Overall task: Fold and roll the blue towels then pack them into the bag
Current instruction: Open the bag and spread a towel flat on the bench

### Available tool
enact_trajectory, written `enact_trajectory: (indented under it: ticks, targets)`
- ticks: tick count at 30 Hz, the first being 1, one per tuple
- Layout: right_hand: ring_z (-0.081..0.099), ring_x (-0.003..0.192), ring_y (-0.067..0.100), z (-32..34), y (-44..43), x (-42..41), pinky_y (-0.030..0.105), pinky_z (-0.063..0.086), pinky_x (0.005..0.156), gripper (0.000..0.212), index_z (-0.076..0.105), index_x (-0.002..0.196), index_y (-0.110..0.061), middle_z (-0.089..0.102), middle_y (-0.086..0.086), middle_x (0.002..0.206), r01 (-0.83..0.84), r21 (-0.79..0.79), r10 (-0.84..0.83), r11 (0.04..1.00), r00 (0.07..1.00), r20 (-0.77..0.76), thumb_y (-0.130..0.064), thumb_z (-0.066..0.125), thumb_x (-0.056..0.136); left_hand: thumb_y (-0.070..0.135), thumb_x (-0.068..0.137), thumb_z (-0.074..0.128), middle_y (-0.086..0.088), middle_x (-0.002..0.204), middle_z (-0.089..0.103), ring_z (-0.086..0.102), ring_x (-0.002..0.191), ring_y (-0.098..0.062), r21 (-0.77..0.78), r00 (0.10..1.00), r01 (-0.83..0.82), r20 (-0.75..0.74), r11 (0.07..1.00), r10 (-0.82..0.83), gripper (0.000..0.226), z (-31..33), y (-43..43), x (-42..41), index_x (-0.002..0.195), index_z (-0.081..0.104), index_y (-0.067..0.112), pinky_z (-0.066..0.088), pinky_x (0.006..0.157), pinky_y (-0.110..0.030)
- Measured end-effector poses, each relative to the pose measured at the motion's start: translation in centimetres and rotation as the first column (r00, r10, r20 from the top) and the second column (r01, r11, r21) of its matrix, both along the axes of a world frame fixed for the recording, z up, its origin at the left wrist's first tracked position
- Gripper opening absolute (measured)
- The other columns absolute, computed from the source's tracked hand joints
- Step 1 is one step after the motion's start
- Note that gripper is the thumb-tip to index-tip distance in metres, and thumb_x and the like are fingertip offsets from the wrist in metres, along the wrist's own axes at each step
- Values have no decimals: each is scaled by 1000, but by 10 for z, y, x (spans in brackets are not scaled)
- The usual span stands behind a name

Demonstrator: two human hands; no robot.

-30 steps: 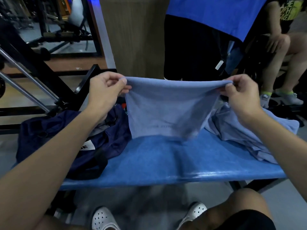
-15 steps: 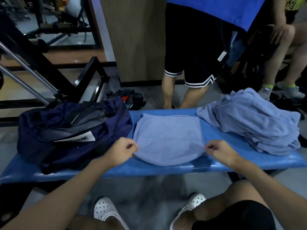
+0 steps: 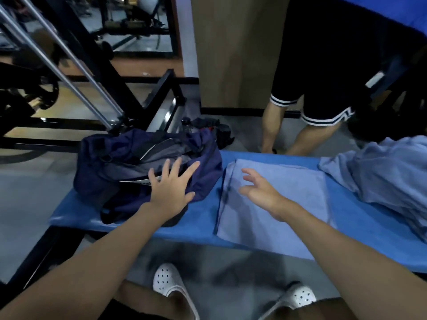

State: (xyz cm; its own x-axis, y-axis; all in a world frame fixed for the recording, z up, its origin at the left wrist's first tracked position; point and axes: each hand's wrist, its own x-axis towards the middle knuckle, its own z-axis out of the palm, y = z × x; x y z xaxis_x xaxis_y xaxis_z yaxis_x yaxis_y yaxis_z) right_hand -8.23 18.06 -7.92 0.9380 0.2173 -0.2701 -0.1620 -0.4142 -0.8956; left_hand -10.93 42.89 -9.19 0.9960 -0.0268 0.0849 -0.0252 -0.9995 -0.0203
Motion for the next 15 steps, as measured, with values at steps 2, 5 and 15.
enact_trajectory:
  ticks: [2, 5, 15]
  targets:
    - [43, 119, 3, -1, 39, 10, 20, 38, 93, 67, 26, 151, -27, 37, -10, 142, -40, 87, 40, 995, 999, 3, -13, 58, 95, 47, 94, 59, -2, 163, 18, 8, 152, -31, -35, 997, -18, -81, 999, 16, 86, 0, 9, 4, 152, -4, 51, 12, 111, -72]
    - [41, 129, 4, -8, 79, 26, 20, 36, 101, 75, 16, 155, -26, 38, -10, 148, -31, 149, 25, 988, 999, 38, -19, 60, 95, 45, 97, 54, -1, 160, 23, 7, 152, -32, -85, 993, -15, -122, 996, 5, 86, 0, 12, 8, 149, -13, 53, 7, 110, -75]
    - [35, 138, 14, -16, 129, 48, 22, 34, 98, 80, 11, 155, -28, 32, -4, 155, -4, 150, 12, 989, 998, -56, -30, 63, 94, 40, 98, 51, 3, 155, 33, 18, 150, -29, -104, 995, -52, -86, 993, 43, 80, 3, 52, 8, 151, -8, 52, 9, 111, -75]
